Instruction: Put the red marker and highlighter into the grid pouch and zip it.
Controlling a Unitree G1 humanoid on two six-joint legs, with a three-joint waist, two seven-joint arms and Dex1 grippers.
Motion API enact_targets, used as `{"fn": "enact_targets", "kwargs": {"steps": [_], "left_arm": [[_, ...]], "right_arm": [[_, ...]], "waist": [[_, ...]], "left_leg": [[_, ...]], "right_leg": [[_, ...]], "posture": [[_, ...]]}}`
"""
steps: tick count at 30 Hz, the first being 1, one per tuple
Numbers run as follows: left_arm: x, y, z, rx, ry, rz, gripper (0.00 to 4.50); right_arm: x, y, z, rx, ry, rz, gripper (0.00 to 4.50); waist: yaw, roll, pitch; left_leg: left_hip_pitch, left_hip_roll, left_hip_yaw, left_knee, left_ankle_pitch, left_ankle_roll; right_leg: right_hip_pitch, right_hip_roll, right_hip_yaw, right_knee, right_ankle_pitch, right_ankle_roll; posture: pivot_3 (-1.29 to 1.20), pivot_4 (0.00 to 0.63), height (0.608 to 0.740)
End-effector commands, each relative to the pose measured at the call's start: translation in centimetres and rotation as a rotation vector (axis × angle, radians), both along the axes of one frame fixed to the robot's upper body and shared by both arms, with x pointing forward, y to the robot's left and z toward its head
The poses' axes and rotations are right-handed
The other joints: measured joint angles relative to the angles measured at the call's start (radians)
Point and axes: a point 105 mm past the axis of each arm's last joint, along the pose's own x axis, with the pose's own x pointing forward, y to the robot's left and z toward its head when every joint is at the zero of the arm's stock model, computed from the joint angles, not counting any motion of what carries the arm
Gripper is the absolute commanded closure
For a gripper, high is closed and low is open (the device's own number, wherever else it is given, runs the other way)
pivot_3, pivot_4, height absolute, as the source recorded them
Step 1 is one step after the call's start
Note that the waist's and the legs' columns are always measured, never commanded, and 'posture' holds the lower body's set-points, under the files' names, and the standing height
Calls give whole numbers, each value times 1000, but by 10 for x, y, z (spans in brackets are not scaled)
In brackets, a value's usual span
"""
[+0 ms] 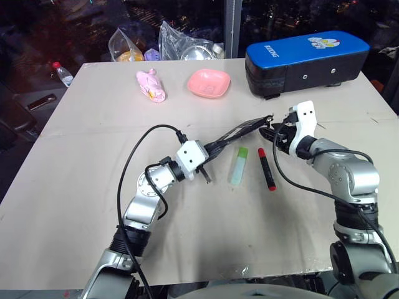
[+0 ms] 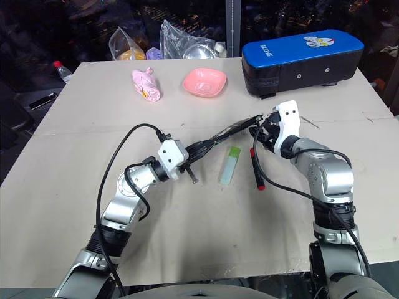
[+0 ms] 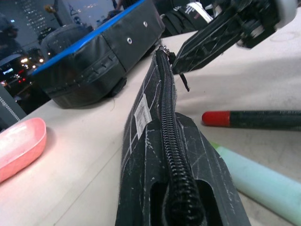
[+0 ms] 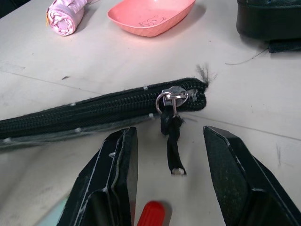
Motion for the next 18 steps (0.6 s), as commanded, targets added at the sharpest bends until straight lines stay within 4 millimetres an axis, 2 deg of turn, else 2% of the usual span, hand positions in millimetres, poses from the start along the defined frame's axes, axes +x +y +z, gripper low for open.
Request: {"fn": "enact_targets", "kwargs": {"steps": [1,2,9,13,18], "left_arm": [[-4,-1,16,-18,-55,-8,4500],[-4,-1,16,-17,-55,-6,4500],[-1,1,15,2,-64,24,4500],[2,-4,14,-2,-64,37,4500],[1,-6,15,-15,-66,43,4500]], "right_arm": [[2,1,14,-22,-76,7,4015],[2,2,14,-33,-81,13,4452],[-6,8,19,-154,-124,89,4452],[-20,25,21,-235,-125,198,4452],[-25,36,22,-254,-123,238,4452]], "waist": [[0,0,0],[0,0,0],[-1,0,0],[0,0,0],[1,0,0]], "left_leg": [[0,0,0,0,0,0],[0,0,0,0,0,0],[0,0,0,0,0,0],[0,0,0,0,0,0],[0,1,0,0,0,0]], "right_leg": [[0,0,0,0,0,0],[0,0,0,0,0,0],[0,0,0,0,0,0],[0,0,0,0,0,0],[0,0,0,-1,0,0]], "posture": [[0,150,740],[0,150,740],[0,150,740],[0,150,740],[0,150,740]]}}
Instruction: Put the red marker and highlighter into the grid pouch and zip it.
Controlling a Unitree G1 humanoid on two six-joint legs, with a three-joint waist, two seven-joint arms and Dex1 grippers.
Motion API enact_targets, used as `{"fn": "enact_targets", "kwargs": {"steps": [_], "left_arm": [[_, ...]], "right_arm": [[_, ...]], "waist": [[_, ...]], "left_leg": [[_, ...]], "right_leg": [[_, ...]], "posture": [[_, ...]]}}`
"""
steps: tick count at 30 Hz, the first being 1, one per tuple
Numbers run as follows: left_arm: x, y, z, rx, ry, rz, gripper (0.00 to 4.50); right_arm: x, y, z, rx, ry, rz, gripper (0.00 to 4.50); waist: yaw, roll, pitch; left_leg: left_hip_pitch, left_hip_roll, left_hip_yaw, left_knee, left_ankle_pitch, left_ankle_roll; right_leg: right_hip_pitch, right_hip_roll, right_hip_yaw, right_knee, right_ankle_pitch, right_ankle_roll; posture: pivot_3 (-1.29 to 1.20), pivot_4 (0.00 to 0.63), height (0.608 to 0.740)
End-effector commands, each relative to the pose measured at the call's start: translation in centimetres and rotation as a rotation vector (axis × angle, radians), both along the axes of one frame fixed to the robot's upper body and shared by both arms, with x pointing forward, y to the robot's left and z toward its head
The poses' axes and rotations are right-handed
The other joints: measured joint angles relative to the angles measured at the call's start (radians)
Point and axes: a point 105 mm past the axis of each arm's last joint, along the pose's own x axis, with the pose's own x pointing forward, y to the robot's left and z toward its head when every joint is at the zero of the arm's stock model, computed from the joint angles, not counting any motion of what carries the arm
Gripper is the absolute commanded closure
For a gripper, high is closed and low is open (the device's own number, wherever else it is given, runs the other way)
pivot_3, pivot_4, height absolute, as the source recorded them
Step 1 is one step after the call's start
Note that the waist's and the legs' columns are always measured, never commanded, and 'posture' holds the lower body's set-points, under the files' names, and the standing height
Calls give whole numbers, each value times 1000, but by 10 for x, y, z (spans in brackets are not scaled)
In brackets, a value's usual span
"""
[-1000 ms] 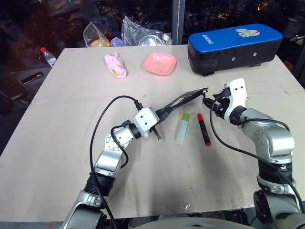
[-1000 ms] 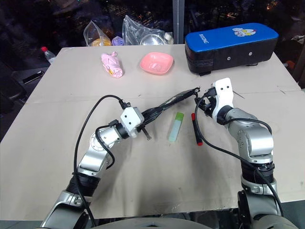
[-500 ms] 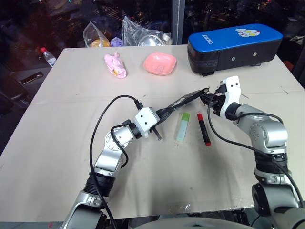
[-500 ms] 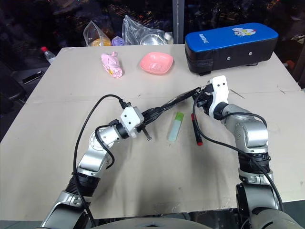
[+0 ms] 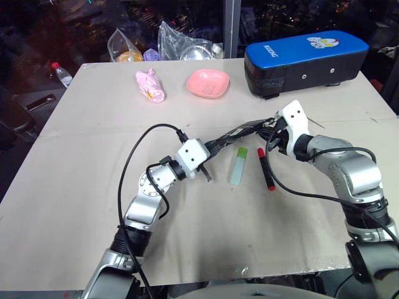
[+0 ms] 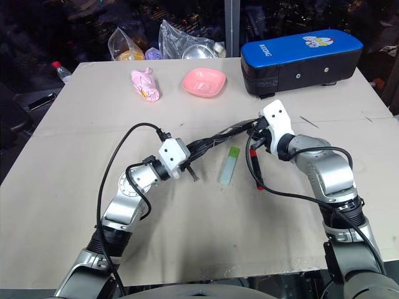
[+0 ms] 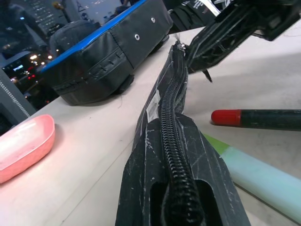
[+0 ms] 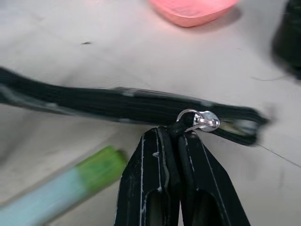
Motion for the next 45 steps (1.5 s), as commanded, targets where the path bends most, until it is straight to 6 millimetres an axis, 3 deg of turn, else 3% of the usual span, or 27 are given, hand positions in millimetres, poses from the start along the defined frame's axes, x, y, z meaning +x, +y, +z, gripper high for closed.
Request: {"fn": "enact_targets", "kwargs": {"steps": [1,8,14,23,32,39,42,43,45], "left_arm": [[-3,-6,15,-16,-58,-13,4500],[-3,-8,14,-35,-62,4,4500],[-3,-13,14,-42,-64,2,4500],[-1,-15,16,-42,-70,1,4500],[1,-17,15,-44,-72,7,4500],[2,-18,13,-41,-68,3,4500],[2,-19,14,-45,-66,3,4500],[3,-18,14,-48,-64,4,4500],[4,-17,15,-53,-63,11,4500]], "right_arm": [[-7,14,17,0,-58,71,4452],[-17,29,20,-18,-48,148,4452],[-25,58,27,-5,-63,227,4452],[-39,85,28,-74,-84,353,4452],[-55,91,22,-248,-125,496,4452],[-57,103,38,-220,-190,516,4452],[-53,98,37,-234,-199,495,4452],[-51,94,35,-242,-197,484,3877],[-54,81,34,-225,-171,466,3269]], "waist": [[1,0,0],[3,0,0],[1,0,0],[2,0,0],[2,0,0],[1,0,0],[3,0,0],[4,0,0],[6,0,0]], "left_leg": [[0,0,0,0,0,0],[-1,0,0,0,0,0],[-1,0,0,0,0,0],[-1,0,0,0,0,0],[-1,0,0,0,0,0],[-1,0,-1,0,0,0],[-1,0,-1,0,0,0],[-2,0,-1,0,0,0],[-2,0,-1,0,0,0]], "right_leg": [[0,0,0,0,0,0],[0,0,0,-1,0,0],[0,0,0,-1,0,0],[0,0,0,-1,0,0],[-1,0,-1,-1,0,0],[-1,0,-1,-1,0,0],[-1,0,-1,-1,0,0],[-1,0,-1,-2,0,0],[-1,0,-1,-2,0,0]], "posture": [[0,150,740],[0,150,740],[0,150,740],[0,150,740],[0,150,740],[0,150,740],[0,150,740],[0,150,740],[0,150,740]]}}
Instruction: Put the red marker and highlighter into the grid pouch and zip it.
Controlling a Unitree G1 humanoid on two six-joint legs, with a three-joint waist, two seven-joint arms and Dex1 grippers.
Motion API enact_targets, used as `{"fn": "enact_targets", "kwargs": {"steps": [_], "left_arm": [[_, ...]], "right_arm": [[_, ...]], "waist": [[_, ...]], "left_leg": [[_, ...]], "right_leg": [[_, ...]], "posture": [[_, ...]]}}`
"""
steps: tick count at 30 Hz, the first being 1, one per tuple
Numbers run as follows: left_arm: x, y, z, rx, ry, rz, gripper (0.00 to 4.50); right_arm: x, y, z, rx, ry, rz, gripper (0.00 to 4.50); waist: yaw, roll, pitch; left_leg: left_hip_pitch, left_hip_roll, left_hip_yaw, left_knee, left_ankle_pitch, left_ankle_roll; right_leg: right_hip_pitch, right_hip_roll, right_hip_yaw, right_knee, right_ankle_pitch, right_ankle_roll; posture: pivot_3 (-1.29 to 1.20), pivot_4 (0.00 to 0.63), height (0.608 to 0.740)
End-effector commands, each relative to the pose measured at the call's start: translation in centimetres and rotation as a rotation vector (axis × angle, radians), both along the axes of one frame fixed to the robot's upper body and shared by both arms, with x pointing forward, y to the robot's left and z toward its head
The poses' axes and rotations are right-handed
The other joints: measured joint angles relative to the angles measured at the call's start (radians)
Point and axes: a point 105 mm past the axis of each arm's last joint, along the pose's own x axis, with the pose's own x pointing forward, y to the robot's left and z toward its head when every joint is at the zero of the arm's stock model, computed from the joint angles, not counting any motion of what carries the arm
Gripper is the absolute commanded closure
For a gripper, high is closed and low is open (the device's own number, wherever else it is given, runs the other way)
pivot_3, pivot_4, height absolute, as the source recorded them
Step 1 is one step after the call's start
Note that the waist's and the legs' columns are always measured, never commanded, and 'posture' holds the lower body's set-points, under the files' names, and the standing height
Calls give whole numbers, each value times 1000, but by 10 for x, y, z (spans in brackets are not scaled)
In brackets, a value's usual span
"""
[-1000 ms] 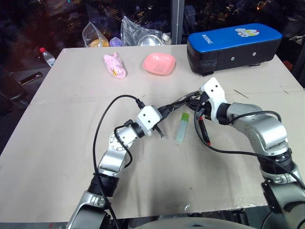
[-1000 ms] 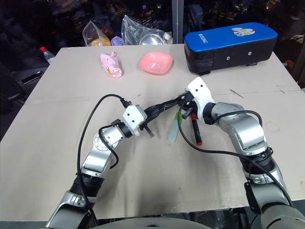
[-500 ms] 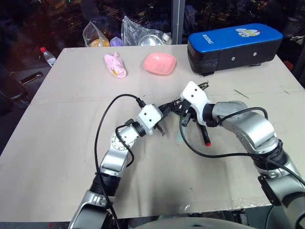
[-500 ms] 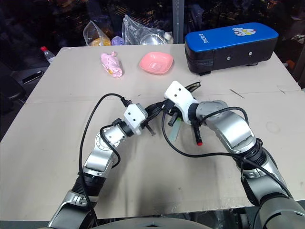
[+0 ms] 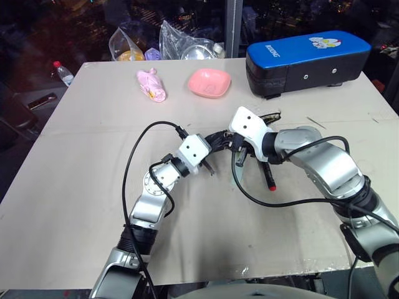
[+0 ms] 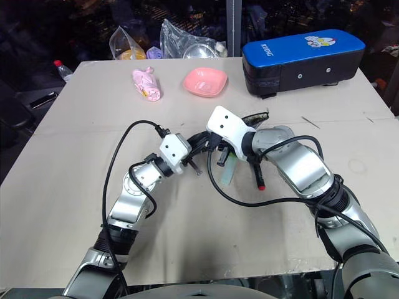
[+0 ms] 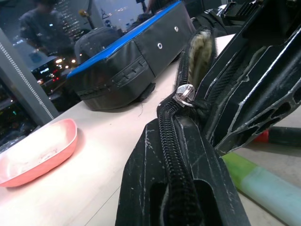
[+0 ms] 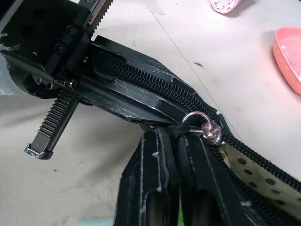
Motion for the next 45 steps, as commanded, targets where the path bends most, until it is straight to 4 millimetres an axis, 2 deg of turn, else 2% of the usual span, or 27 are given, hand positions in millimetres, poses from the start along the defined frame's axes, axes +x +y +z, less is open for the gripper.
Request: {"fn": "enact_targets", "kwargs": {"steps": [1,3,7,9,12,15,16,24,27,30,33,37,38,41,42,45], "left_arm": [[-2,-9,7,-7,-22,-33,4500],[-1,-7,9,-6,-25,-29,4500],[-1,-7,12,1,-36,-35,4500],[-1,-7,12,3,-38,-38,4500],[-1,-9,12,3,-38,-45,4500],[-2,-11,12,3,-37,-54,4500],[-2,-13,12,3,-39,-58,4500],[-4,-15,11,1,-42,-68,4500],[-5,-15,11,0,-41,-72,4500],[-6,-16,10,5,-43,-86,4500],[-8,-16,10,26,-53,-108,4500],[-6,-12,11,49,-59,-121,4500],[-6,-10,11,57,-61,-126,4500],[-5,-7,9,79,-57,-140,4500],[-4,-5,8,87,-56,-142,4500],[-1,-1,6,102,-53,-134,4500]], "right_arm": [[-17,-5,19,72,-38,59,2641],[-21,-20,21,93,5,39,1825],[-35,-50,38,179,95,22,1825],[-32,-57,52,260,100,-17,1825],[-11,-71,62,359,91,-155,2648],[5,-77,56,388,88,-255,4115],[12,-78,54,407,89,-292,4382],[36,-85,29,383,98,-412,4382],[39,-83,18,339,105,-407,4382],[41,-73,7,208,35,-345,4382],[42,-59,2,44,-125,-222,4382],[45,-50,-9,-202,-342,-44,4382],[44,-47,-10,-243,-391,9,4166],[46,-45,-11,-319,-466,82,3128],[47,-45,-10,-333,-484,91,2566],[51,-46,-3,-358,-536,104,1244]], "waist": [[2,0,0],[2,0,0],[2,-1,0],[-1,-1,0],[-2,-1,0],[0,-1,0],[0,-1,0],[-1,-1,0],[-2,-1,0],[-2,-1,0],[-6,-1,0],[-13,-1,0],[-14,-1,0],[-20,-1,0],[-20,-1,0],[-21,-1,0]], "left_leg": [[0,0,0,0,0,0],[-1,0,-1,0,0,0],[-2,0,-1,1,0,0],[-2,0,0,0,0,0],[-1,3,0,0,0,0],[-1,3,0,0,0,0],[-2,3,0,0,0,0],[-9,2,1,2,0,0],[-10,2,1,2,0,0],[-10,2,1,2,0,0],[-10,1,1,2,0,0],[-10,1,1,3,0,0],[-10,1,0,3,0,0],[-10,1,0,3,1,-1],[-10,1,0,3,1,-1],[-10,1,0,3,1,-1]], "right_leg": [[0,0,0,0,0,0],[0,0,-1,-1,0,0],[-1,-1,-1,-1,0,0],[0,0,-1,-1,0,0],[-1,2,-1,-1,1,-2],[-1,2,-1,-1,1,-2],[-1,2,-1,-1,1,-2],[-7,1,0,0,2,-3],[-8,2,-1,0,2,-3],[-8,2,-1,0,2,-3],[-8,2,-1,0,2,-3],[-8,2,-1,0,2,-3],[-8,2,-2,0,2,-3],[-8,2,-2,0,2,-3],[-8,2,-2,0,2,-3],[-8,2,-2,0,2,-3]], "posture": [[0,150,740],[0,150,740],[0,150,740],[0,150,740],[0,150,740],[0,150,740],[0,150,740],[0,150,740],[0,150,740],[0,150,740],[0,150,740],[0,150,740],[0,150,740],[0,150,740],[0,150,740],[0,150,740]]}}
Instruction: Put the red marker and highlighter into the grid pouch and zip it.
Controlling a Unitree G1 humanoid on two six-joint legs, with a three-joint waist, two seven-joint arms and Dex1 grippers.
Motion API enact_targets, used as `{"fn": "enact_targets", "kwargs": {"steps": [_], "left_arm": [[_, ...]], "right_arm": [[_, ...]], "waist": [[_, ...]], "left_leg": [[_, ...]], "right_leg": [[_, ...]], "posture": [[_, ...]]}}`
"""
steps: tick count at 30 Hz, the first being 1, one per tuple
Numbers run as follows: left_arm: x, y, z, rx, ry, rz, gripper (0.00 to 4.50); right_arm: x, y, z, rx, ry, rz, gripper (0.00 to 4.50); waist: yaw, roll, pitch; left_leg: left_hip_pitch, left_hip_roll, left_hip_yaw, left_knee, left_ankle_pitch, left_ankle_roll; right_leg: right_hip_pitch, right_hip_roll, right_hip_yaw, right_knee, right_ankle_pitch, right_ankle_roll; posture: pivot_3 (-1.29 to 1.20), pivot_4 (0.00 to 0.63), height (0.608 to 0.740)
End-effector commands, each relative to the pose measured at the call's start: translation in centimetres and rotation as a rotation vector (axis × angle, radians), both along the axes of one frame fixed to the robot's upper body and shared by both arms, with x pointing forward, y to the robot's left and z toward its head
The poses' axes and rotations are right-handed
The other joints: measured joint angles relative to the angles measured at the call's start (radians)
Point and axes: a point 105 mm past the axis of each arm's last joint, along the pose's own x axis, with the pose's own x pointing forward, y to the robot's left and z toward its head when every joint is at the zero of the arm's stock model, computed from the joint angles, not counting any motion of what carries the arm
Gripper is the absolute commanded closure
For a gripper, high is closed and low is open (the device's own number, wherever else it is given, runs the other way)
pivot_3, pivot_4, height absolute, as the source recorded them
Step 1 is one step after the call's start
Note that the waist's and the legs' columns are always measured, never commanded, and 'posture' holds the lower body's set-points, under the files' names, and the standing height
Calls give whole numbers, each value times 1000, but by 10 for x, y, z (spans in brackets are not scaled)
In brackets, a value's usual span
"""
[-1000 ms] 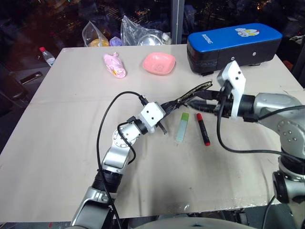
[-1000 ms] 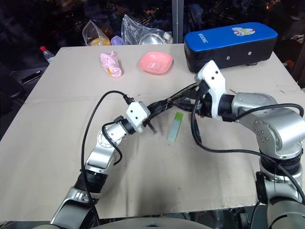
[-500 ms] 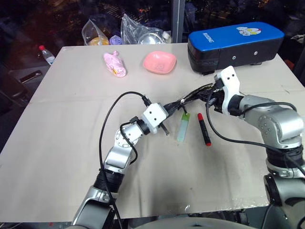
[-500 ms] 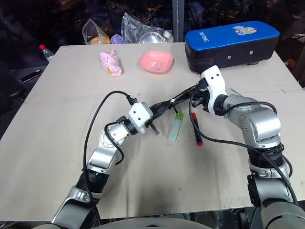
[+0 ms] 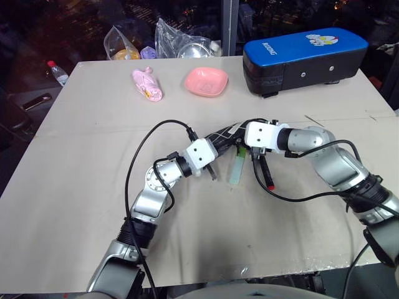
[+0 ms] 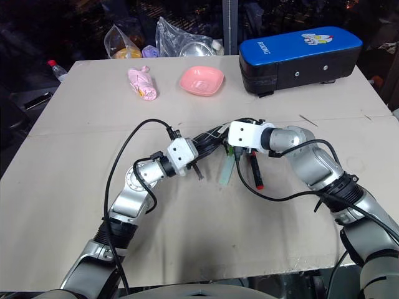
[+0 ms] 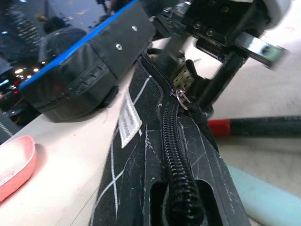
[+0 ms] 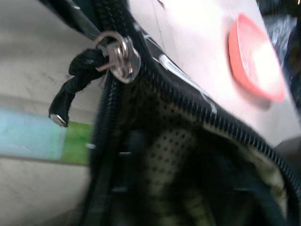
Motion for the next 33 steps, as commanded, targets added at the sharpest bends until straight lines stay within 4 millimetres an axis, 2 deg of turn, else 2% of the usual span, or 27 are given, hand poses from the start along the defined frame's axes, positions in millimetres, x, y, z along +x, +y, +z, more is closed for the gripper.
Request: {"fn": "enact_targets", "kwargs": {"steps": [1,2,6,7,8,10,14,16,20,24,26,29,33], "left_arm": [[5,8,13,-27,-47,15,4500],[8,11,13,-31,-42,29,4500],[15,19,12,-54,-24,74,4500],[18,23,12,-63,-19,93,4500],[21,26,13,-77,-12,109,4500],[22,30,15,-100,-2,123,4500],[23,32,20,-152,25,129,4500],[22,31,20,-158,31,126,4500],[22,28,20,-159,43,115,4500],[22,24,23,-163,47,101,4500],[22,23,24,-163,48,99,4500],[22,20,25,-163,51,92,4500],[23,19,26,-167,55,83,4500]], "right_arm": [[2,1,20,-37,-110,41,667],[3,0,23,-42,-125,40,129],[3,-5,36,-31,-190,28,44],[1,-7,45,37,-202,4,44],[-5,-12,55,179,-171,-53,44],[-20,-26,56,434,-29,-171,44],[-56,-41,30,622,205,-330,44],[-68,-47,17,669,298,-406,44],[-92,-59,-21,722,498,-623,44],[-106,-56,-48,720,604,-738,44],[-108,-54,-53,723,620,-764,44],[-106,-51,-58,709,605,-774,951],[-104,-54,-56,674,558,-778,2841]], "waist": [[0,0,0],[0,0,0],[0,0,0],[1,0,0],[3,0,0],[10,-1,-1],[22,-1,-1],[23,-1,0],[22,-1,-1],[20,0,-1],[20,0,-1],[20,0,-1],[20,0,-1]], "left_leg": [[0,0,0,0,0,0],[0,0,0,0,0,0],[0,0,0,0,0,0],[0,0,0,0,0,0],[0,0,0,0,0,0],[-1,1,-2,0,0,-1],[-2,1,-2,0,0,-1],[-2,1,-2,0,0,0],[-1,1,-2,1,0,0],[0,1,-2,1,1,-1],[0,1,-2,1,1,-1],[0,1,-2,1,1,-1],[0,1,-2,1,1,-1]], "right_leg": [[0,0,0,0,0,0],[0,0,0,0,0,0],[0,0,0,0,0,0],[0,0,0,0,0,0],[0,0,0,0,0,0],[0,0,-1,0,0,0],[0,0,-2,0,0,0],[0,-1,-1,0,0,0],[0,0,-1,0,1,-2],[0,1,-1,1,2,-2],[0,1,-1,2,2,-2],[0,1,-1,2,2,-2],[0,1,-1,2,2,-2]], "posture": [[0,150,740],[0,150,740],[0,150,740],[0,150,740],[0,150,740],[0,150,740],[0,150,740],[0,150,740],[0,150,740],[0,150,740],[0,150,740],[0,150,740],[0,150,740]]}}
